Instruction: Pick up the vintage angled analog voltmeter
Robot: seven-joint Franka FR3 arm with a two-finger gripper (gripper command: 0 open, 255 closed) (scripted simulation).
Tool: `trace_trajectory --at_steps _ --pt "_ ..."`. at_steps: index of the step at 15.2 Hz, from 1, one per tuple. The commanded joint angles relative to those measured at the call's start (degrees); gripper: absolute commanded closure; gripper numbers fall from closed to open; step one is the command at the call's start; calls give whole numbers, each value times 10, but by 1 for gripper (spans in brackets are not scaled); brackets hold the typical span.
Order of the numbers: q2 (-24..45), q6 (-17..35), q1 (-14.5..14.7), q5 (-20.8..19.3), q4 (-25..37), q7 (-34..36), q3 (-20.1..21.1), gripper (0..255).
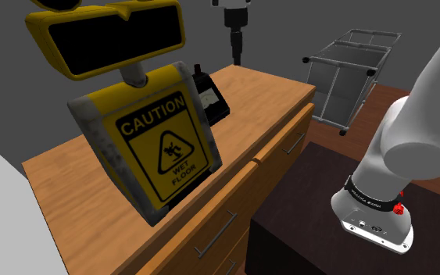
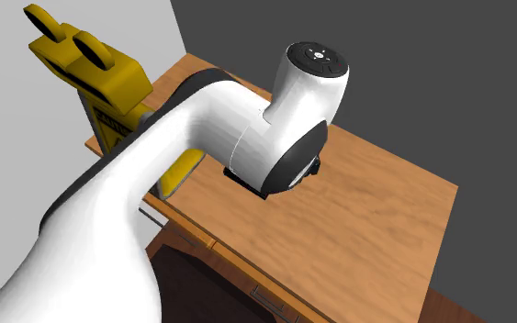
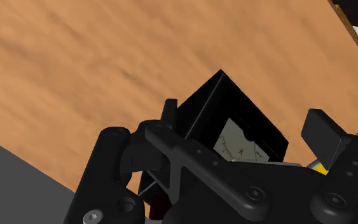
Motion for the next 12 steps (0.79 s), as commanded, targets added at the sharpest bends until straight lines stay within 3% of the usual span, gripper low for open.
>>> trace_trajectory --at_steps 1,6,10,11,12 --pt "50 -5 1 10 55 -48 -2 0" --pt "174 -43 -4 34 215 -149 7 0" --pt "286 -95 -11 47 380 -217 24 0" --pt "303 -105 -13 48 406 -224 27 0" --pt "300 -95 -12 48 394 -225 27 0"
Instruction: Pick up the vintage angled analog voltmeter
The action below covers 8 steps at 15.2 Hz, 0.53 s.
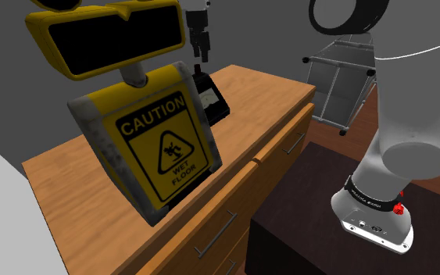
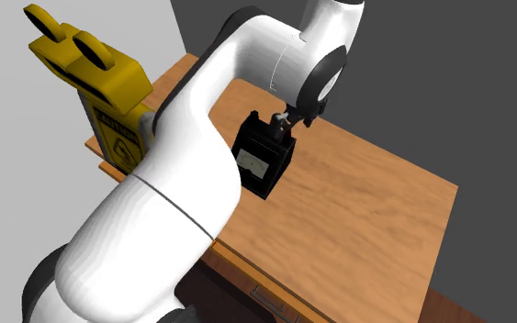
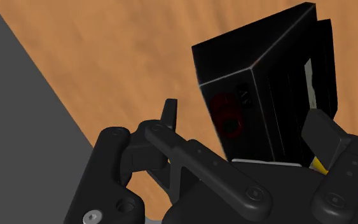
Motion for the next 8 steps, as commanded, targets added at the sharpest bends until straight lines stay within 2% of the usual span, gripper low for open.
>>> trace_trajectory --at_steps 1,8 --pt "7 6 -1 1 1 -9 1 0" --pt "-2 54 1 0 -56 -12 2 0"
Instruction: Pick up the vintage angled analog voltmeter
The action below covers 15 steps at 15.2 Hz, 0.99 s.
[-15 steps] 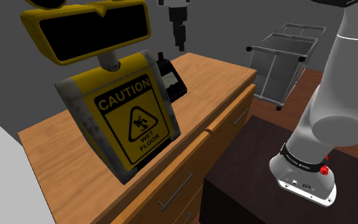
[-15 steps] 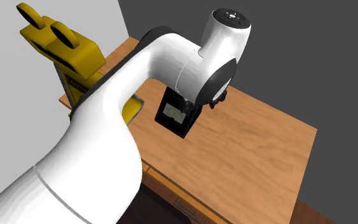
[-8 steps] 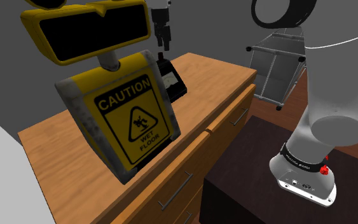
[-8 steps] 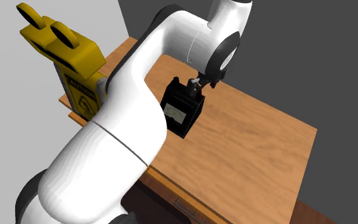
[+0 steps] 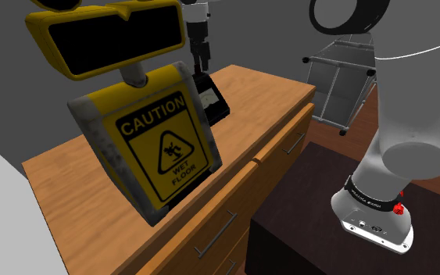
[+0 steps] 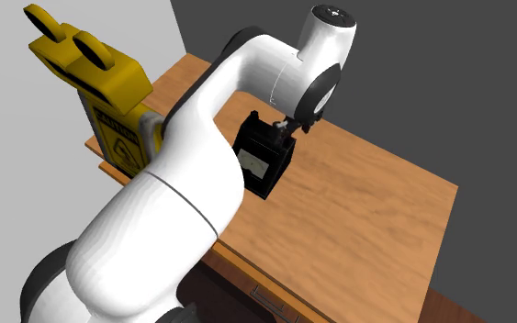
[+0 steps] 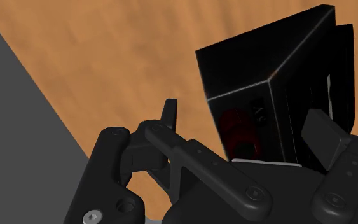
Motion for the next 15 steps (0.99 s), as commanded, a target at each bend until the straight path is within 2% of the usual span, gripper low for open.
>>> trace_trajectory --at_steps 1,10,15 --pt "2 2 0 0 0 0 0 255" --pt "0 4 0 0 -4 0 0 255" --pt "7 -39 -2 1 47 2 0 255"
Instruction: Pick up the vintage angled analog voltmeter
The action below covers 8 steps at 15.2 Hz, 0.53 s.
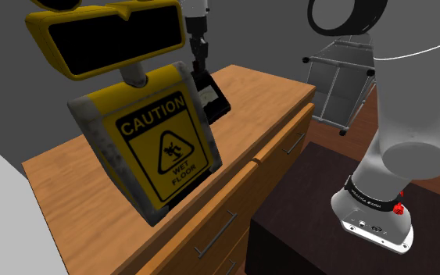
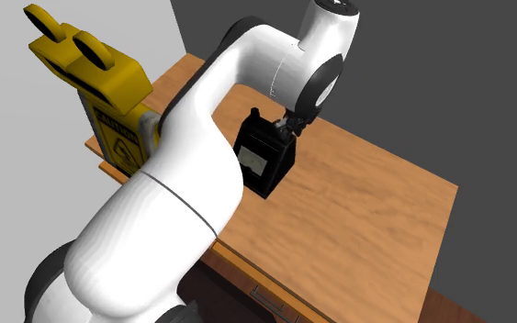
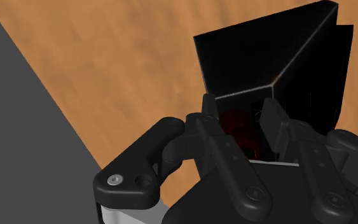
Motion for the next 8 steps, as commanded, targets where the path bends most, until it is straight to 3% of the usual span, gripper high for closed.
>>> trace_trajectory --at_steps 1,8 --pt "3 -19 -2 0 24 0 -1 255" --pt "29 -89 -8 3 120 4 0 255"
